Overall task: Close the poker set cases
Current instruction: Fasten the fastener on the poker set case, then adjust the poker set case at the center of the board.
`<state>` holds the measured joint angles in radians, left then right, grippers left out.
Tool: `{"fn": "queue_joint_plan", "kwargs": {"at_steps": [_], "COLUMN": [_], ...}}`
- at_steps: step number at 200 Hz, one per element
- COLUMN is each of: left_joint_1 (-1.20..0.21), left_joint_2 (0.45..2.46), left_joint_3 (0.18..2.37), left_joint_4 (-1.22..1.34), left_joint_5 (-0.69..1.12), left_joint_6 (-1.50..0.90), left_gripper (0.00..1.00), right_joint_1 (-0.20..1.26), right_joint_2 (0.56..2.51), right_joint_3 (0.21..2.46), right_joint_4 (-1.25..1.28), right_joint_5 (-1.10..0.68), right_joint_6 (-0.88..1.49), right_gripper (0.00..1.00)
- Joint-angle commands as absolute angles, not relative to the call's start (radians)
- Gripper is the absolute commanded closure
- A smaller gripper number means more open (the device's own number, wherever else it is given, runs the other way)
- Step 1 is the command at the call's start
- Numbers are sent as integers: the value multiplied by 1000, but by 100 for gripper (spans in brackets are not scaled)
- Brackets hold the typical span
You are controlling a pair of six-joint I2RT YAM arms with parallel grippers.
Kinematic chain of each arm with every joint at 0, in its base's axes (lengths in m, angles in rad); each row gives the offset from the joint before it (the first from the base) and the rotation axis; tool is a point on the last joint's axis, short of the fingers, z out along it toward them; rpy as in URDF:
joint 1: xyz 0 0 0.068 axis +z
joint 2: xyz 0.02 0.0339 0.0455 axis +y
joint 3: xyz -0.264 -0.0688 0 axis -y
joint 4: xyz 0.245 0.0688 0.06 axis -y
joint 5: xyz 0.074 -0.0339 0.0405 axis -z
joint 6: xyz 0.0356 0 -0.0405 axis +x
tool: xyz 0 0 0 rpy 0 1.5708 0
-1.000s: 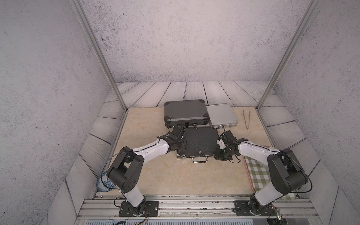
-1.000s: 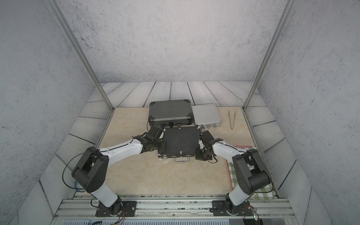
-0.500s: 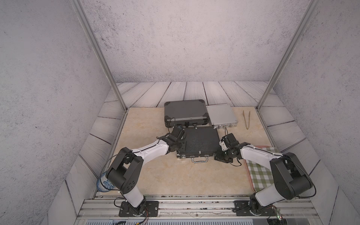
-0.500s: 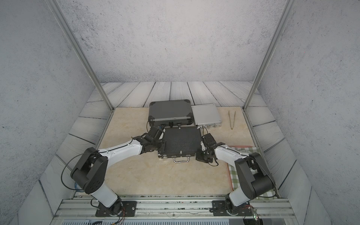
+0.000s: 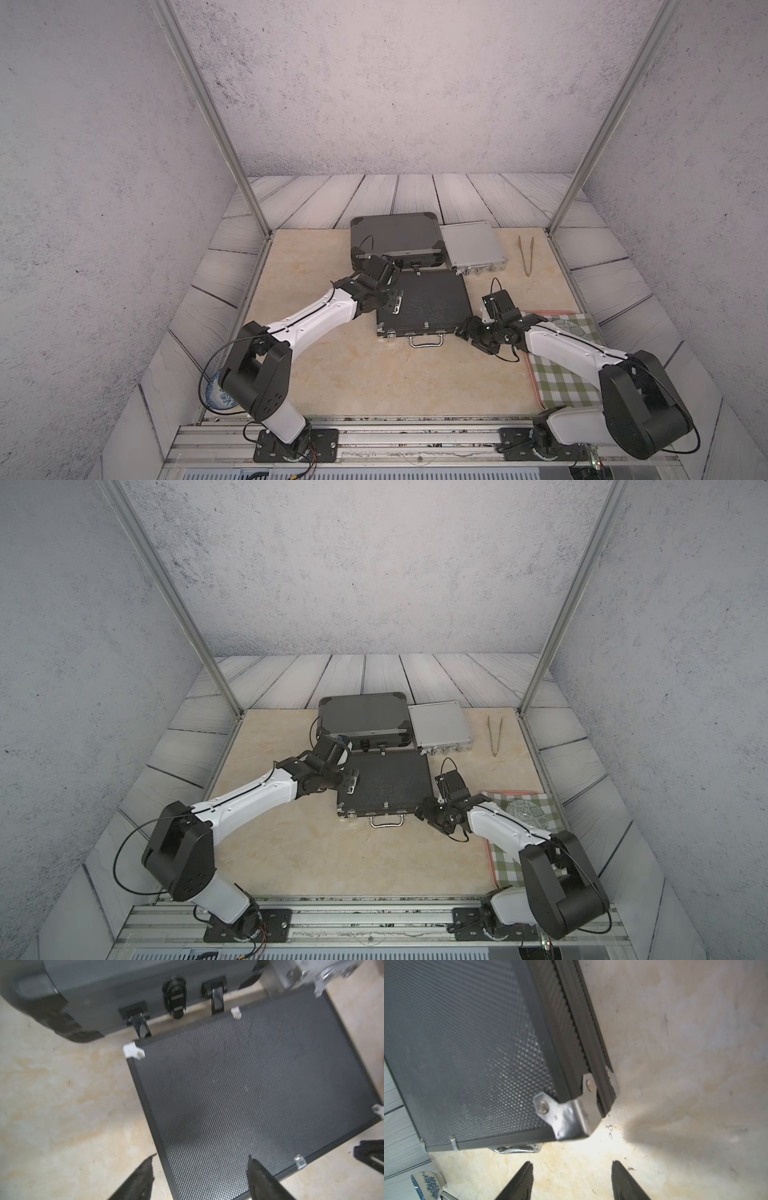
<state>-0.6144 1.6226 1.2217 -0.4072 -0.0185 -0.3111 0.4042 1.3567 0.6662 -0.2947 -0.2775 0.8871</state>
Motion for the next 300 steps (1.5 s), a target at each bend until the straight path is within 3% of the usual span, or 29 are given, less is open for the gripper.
{"fn": "queue_joint_plan", "kwargs": {"at_steps": [1, 88, 140, 194, 235, 259, 300], "left_joint_1": [-571, -510, -492, -441, -431, -437, -449], "left_joint_2": [1711, 2079, 2207, 2292, 2358, 2410, 2318], "left_joint_3": [1319, 1683, 1788, 1874, 1991, 2074, 1884], "left_joint_4": [-396, -421, -503, -623, -855, -1045, -1052], "left_joint_5": [17, 201, 282, 574, 665, 696, 554], "left_joint_6": [-187, 46, 136, 186, 306, 384, 365], "left_gripper": [22, 19, 19, 18, 22, 32, 39], "right_joint_1": [403, 440, 469, 473, 473, 473, 463], "right_joint_2": [1319, 1275, 1279, 1278, 1303, 1306, 1295], "right_joint_3": [666, 669, 685, 693, 715, 719, 690], "right_joint_4": [-296, -302, -307, -321, -320, -333, -367], "right_joint_5": [-264, -269, -257, -262, -271, -259, -205], "right_joint_6": [913, 929, 939, 924, 914, 902, 877], "right_gripper": [38, 38, 38, 44, 44, 44, 39]}}
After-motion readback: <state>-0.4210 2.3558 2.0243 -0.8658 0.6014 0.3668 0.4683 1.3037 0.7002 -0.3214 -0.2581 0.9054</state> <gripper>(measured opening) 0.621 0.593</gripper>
